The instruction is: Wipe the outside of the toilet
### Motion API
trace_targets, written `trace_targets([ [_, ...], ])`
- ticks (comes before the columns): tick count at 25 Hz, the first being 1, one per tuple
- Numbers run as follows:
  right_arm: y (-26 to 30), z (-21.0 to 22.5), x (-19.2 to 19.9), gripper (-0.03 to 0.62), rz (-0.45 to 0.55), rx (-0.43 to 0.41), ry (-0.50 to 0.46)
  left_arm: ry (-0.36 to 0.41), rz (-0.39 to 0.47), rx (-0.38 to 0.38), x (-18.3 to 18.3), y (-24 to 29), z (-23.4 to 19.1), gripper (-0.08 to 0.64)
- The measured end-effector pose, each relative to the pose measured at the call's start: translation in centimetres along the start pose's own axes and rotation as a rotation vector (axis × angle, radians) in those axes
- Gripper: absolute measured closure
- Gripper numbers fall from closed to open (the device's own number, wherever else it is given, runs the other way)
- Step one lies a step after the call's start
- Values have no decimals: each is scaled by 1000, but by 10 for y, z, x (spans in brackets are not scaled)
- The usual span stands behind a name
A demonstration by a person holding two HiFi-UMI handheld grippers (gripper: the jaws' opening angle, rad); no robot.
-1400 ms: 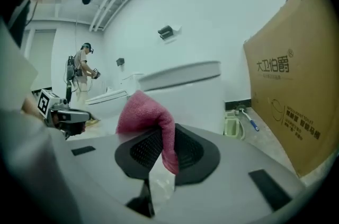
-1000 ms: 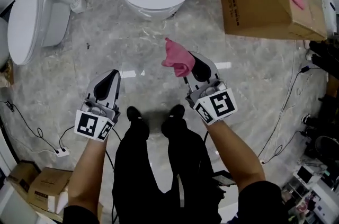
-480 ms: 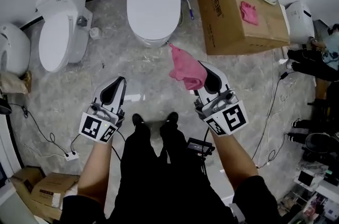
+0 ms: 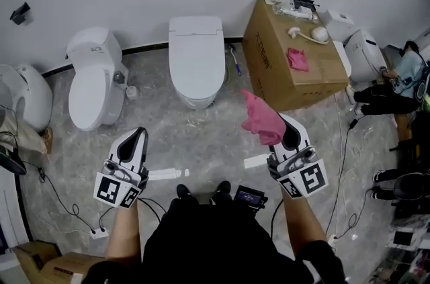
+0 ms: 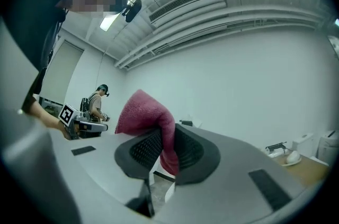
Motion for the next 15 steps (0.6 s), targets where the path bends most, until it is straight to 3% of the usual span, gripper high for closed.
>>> trace_targets([
  [5, -39, -6, 4, 520, -20, 126, 31, 32, 16, 2, -17, -26, 7, 543],
  [9, -62, -20, 24, 520, -53, 201, 77, 4, 23, -9, -9, -45, 10, 543],
  [15, -76, -41, 60, 520, -134, 184, 129, -46, 0, -50, 14, -65, 19, 543],
])
Point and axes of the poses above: the fingertips, and each gripper's own axes: y forward along the fingers, z to its right, x out of its underside, the point moved 7 cm from there along -y, backward along the fingers, and after that the axes turned 7 degrees about x, right-handed, at the moved point
